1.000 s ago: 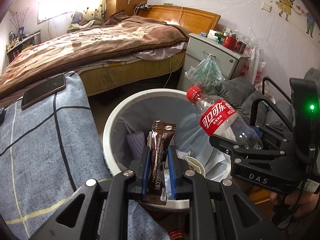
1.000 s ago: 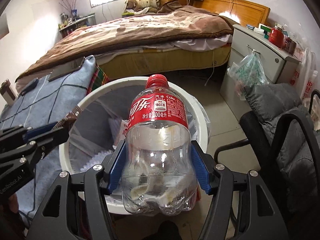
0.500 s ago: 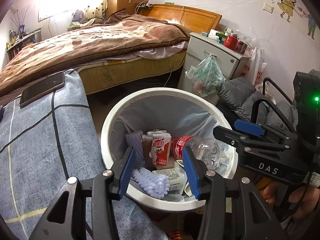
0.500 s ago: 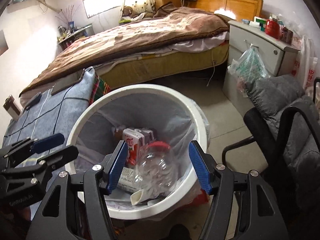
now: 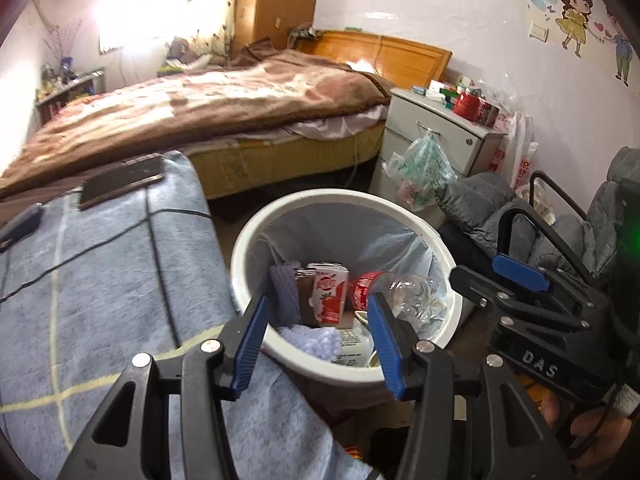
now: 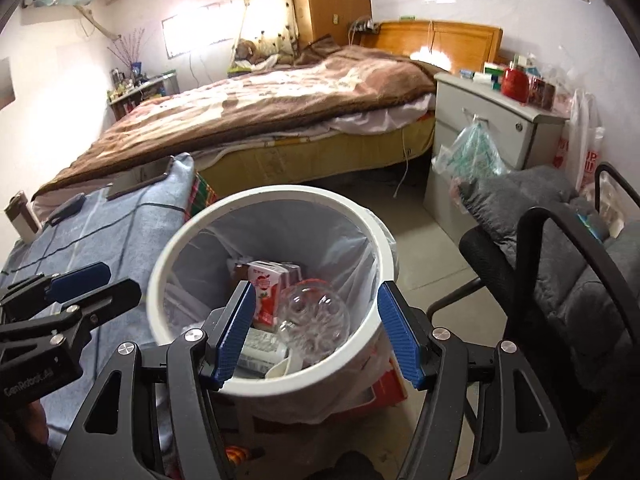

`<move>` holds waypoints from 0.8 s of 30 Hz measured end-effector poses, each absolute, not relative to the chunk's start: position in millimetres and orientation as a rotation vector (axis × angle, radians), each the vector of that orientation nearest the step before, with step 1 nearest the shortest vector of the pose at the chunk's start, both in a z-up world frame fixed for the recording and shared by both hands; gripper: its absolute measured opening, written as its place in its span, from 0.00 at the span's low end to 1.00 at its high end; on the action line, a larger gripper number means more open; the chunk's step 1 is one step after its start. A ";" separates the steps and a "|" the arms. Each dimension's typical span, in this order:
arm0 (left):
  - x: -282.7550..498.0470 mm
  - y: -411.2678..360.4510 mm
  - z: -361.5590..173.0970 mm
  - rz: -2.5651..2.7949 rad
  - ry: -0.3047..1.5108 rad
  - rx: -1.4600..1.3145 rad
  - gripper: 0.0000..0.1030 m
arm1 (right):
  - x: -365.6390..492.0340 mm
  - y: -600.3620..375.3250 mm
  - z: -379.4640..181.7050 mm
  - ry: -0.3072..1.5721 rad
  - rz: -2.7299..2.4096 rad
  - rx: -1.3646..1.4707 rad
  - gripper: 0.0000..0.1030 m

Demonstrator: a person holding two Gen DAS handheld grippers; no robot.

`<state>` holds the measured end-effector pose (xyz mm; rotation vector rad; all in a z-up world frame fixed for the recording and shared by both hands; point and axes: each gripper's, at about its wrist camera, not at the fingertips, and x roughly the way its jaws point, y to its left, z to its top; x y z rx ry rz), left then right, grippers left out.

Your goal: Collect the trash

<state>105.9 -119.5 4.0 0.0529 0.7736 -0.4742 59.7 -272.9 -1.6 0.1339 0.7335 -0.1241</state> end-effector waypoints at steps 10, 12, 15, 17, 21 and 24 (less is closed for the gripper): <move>53.9 -105.2 7.6 -0.349 0.677 0.110 0.58 | 17.3 -256.8 2.6 0.631 -0.167 0.142 0.63; 46.2 -104.2 7.4 -0.315 0.666 0.125 0.58 | 10.6 -255.1 1.4 0.624 -0.175 0.137 0.63; 34.3 -99.5 6.8 -0.314 0.646 0.113 0.58 | -2.0 -250.2 1.8 0.606 -0.180 0.141 0.63; 28.7 -96.3 6.4 -0.320 0.635 0.090 0.58 | -8.3 -251.2 2.5 0.591 -0.176 0.152 0.63; 19.4 -89.2 7.2 -0.290 0.610 0.074 0.58 | -18.9 -244.7 1.7 0.578 -0.176 0.151 0.63; 12.5 -85.8 6.4 -0.284 0.592 0.066 0.58 | -25.7 -240.1 1.8 0.554 -0.173 0.151 0.63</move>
